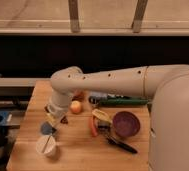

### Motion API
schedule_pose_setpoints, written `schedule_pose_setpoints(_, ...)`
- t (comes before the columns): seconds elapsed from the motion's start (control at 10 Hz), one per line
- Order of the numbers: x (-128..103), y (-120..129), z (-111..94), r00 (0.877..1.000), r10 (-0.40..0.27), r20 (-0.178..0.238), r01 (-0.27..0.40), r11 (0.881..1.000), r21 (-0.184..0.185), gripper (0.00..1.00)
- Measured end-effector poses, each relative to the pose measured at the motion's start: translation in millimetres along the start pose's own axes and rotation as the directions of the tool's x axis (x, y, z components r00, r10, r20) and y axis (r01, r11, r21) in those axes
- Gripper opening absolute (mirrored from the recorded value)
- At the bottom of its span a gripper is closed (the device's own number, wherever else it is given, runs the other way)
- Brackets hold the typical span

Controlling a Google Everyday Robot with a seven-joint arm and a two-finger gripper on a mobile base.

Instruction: Place fork in paper cup

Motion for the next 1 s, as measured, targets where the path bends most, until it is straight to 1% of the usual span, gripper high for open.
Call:
schedule_pose_setpoints(0.5, -2.4, 0.1, 7.4, 1.000, 0.003, -0.021, -0.003, 1.000, 0.030, 0.00)
schedule_pose_setpoints(0.8, -3.8, 2.5, 10.5, 1.000, -0.004, -0.030, 0.005, 0.999, 0.037, 0.00)
schedule_pose_setpoints(0.9, -3.8, 3.5, 11.9, 0.999, -0.008, -0.034, 0.009, 0.999, 0.035, 0.05)
schedule_pose_setpoints(1.0, -4.3, 5.2, 12.5, 0.999, -0.012, -0.037, 0.013, 0.999, 0.034, 0.13)
